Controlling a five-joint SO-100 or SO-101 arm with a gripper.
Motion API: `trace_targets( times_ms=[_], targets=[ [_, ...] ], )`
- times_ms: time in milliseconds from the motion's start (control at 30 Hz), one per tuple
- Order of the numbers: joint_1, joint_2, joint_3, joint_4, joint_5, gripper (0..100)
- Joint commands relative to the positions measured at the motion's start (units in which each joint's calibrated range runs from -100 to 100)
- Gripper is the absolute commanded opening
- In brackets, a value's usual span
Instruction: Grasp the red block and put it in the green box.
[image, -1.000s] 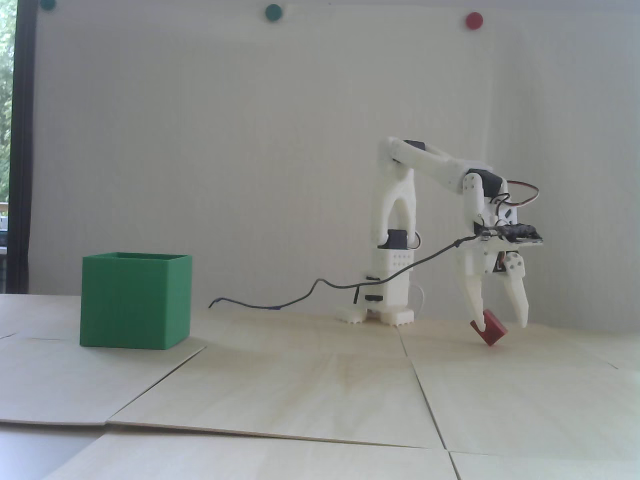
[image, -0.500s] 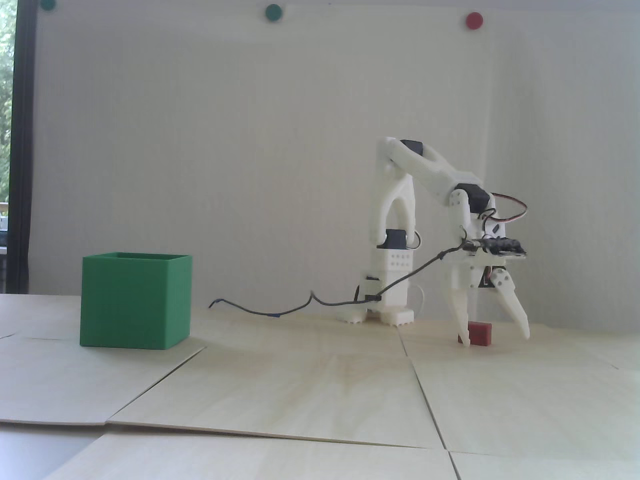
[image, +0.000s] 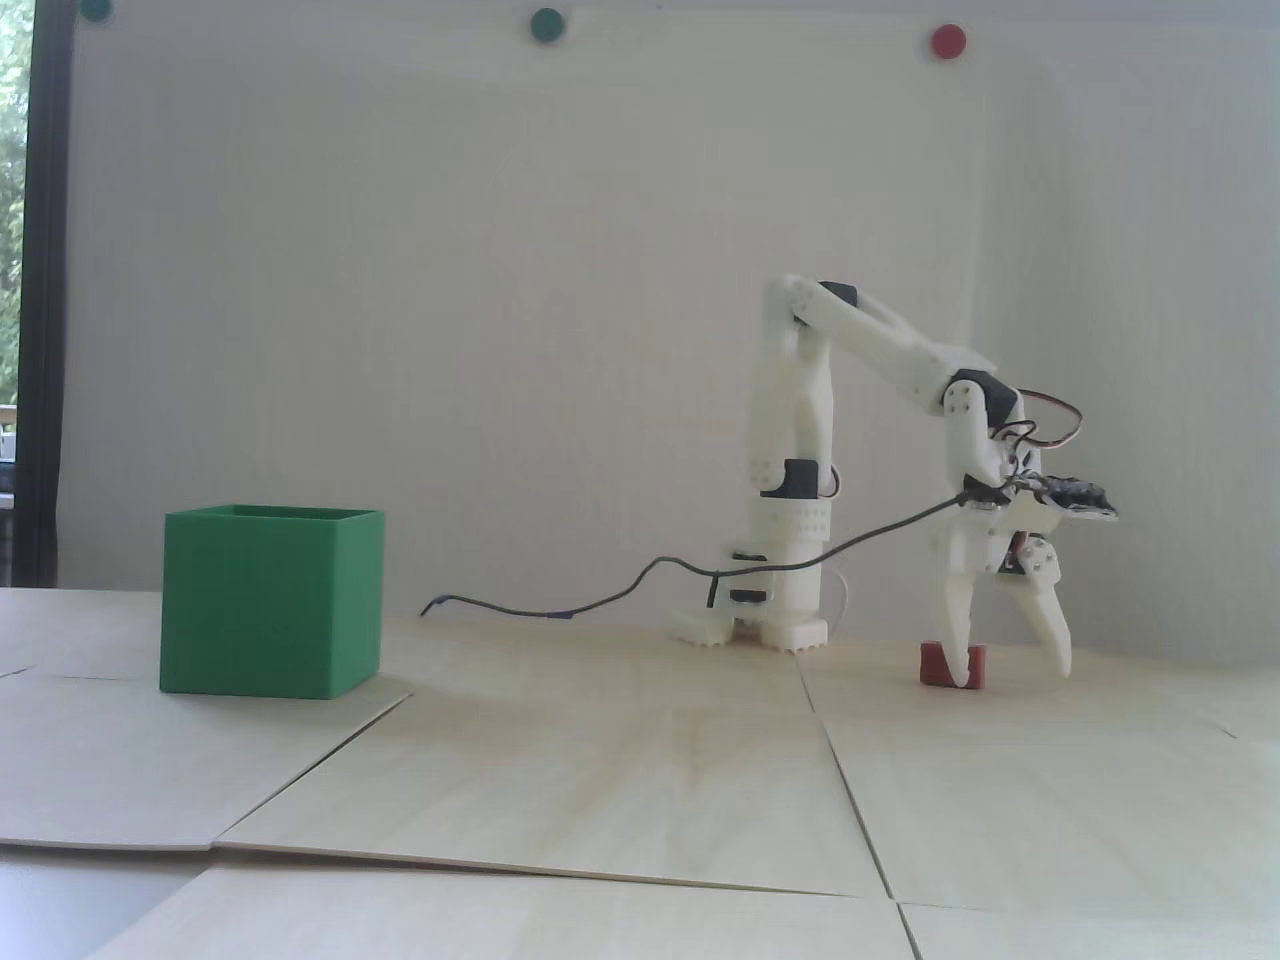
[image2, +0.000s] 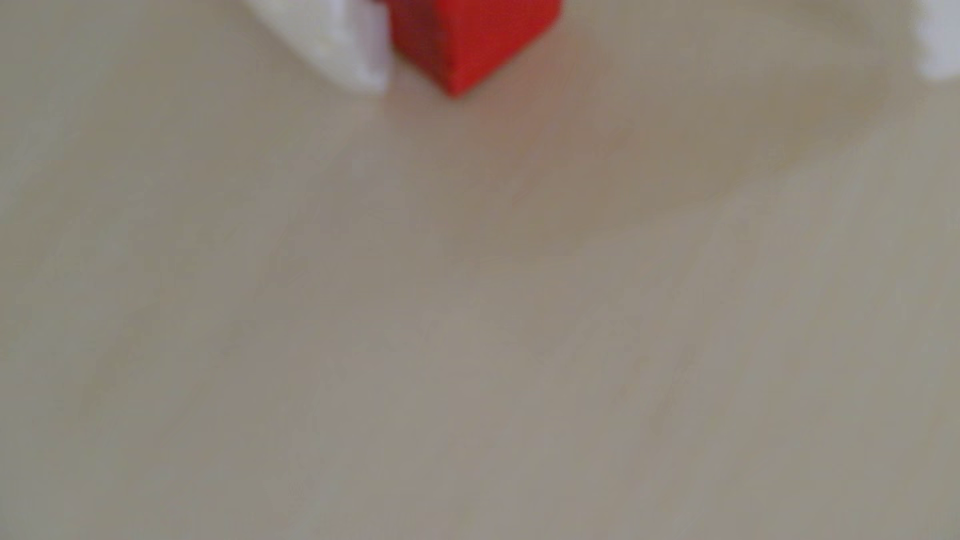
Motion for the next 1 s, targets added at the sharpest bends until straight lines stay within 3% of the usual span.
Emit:
trace_targets(
  times_ms=[0, 233, 567, 800, 967],
  targets=[
    [-4.95, -1.24, -10.43, 12.51, 0.93, 36],
    [-5.11, -1.24, -11.58, 17.82, 0.61, 36],
    [-4.87, -1.31, -11.58, 23.05, -5.79, 36],
    [-6.16, -1.24, -11.67, 23.39, -12.66, 36],
    [-6.0, -0.84, -11.85, 22.88, -22.71, 36]
  ],
)
